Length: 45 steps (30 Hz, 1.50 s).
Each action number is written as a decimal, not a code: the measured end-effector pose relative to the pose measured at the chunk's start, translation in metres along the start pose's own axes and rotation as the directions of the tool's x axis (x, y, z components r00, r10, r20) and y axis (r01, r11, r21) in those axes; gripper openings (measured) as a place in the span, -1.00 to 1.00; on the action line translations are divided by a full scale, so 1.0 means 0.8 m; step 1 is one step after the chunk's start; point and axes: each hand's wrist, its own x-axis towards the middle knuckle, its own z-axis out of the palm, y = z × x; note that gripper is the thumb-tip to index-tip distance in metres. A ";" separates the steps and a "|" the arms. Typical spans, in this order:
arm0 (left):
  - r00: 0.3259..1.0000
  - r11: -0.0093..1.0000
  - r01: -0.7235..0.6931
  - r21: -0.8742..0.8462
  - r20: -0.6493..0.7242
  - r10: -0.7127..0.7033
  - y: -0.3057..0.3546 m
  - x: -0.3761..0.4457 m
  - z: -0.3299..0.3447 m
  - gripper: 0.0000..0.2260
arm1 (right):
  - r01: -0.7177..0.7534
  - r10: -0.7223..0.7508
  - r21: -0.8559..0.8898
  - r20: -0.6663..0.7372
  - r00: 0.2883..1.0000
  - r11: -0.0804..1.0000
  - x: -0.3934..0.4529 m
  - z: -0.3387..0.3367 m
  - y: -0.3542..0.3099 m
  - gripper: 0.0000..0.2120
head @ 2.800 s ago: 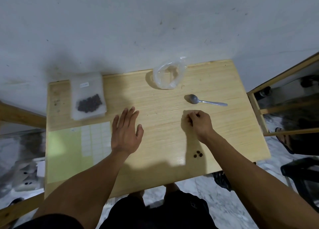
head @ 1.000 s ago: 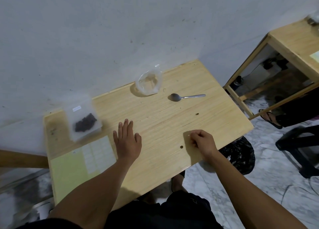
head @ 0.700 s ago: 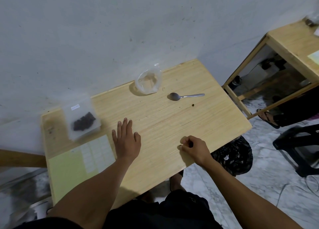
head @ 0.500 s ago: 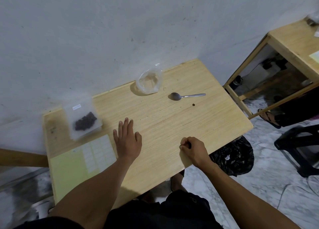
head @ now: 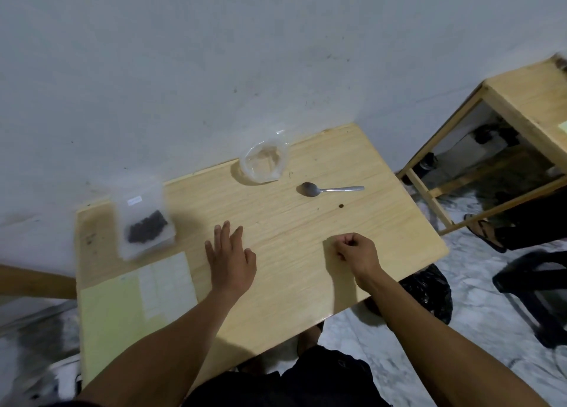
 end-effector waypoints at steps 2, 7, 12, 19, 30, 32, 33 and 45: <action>0.999 1.000 -0.017 -0.014 0.031 0.017 0.014 0.003 0.003 -0.54 | 0.038 -0.041 -0.055 -0.039 0.998 0.998 0.024 -0.007 -0.008 -0.90; 0.995 0.996 -0.084 -0.037 0.048 0.085 0.054 0.013 0.011 -0.57 | 0.130 -0.152 -0.218 -0.087 0.985 0.967 0.073 -0.014 -0.036 -0.92; 0.996 0.997 -0.064 -0.032 0.053 0.065 0.084 0.030 0.020 -0.56 | 0.227 -0.242 -0.297 -0.014 0.970 0.927 0.104 -0.017 -0.055 -0.95; 0.996 0.999 -0.045 -0.017 0.082 0.046 0.109 0.041 0.021 -0.55 | 0.231 -0.230 -0.478 0.063 0.971 0.847 0.128 -0.013 -0.055 -0.89; 0.962 0.966 -0.252 -0.062 0.093 0.257 0.152 0.036 0.043 -0.57 | 0.093 -0.102 -0.190 -0.042 0.994 0.977 0.113 -0.048 -0.035 -0.86; 0.939 0.945 -0.317 -0.084 0.115 0.325 0.171 0.032 0.051 -0.56 | 0.063 -0.071 -0.091 -0.089 0.993 0.994 0.101 -0.069 -0.022 -0.84; 0.924 0.931 -0.354 -0.087 0.125 0.362 0.181 0.030 0.054 -0.55 | 0.047 -0.051 -0.035 -0.120 0.991 0.998 0.095 -0.082 -0.016 -0.83; 0.742 0.759 -0.642 -0.109 0.160 0.651 0.301 0.022 0.114 -0.56 | 0.053 0.171 0.347 -0.581 0.796 0.936 0.043 -0.267 0.077 -0.93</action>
